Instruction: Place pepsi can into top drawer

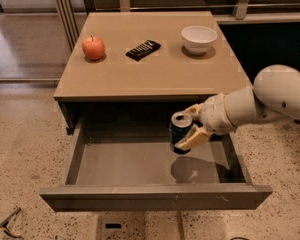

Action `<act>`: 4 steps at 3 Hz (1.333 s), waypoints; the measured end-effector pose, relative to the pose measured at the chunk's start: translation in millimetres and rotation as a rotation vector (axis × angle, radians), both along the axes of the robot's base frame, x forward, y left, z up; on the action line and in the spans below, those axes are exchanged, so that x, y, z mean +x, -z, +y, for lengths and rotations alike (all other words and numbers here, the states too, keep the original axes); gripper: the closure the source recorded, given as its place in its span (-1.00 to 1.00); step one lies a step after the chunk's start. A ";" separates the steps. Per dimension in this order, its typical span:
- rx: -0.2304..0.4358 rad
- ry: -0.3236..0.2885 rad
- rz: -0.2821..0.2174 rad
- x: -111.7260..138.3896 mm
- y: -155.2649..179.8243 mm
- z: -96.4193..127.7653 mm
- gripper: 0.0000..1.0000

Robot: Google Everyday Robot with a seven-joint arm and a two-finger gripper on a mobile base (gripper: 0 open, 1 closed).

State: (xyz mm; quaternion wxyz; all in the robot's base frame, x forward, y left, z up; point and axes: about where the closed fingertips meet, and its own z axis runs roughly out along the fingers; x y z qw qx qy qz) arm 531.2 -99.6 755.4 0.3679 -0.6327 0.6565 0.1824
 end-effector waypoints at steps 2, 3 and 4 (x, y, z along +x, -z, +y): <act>0.019 0.032 0.036 -0.5 58.2 -7.0 1.00; 0.016 0.027 0.023 -0.2 65.3 -8.3 1.00; 0.030 0.019 0.001 2.1 81.2 -8.9 1.00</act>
Offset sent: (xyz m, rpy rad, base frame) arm -0.0012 -0.0069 -0.0496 0.0139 0.0298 -0.0264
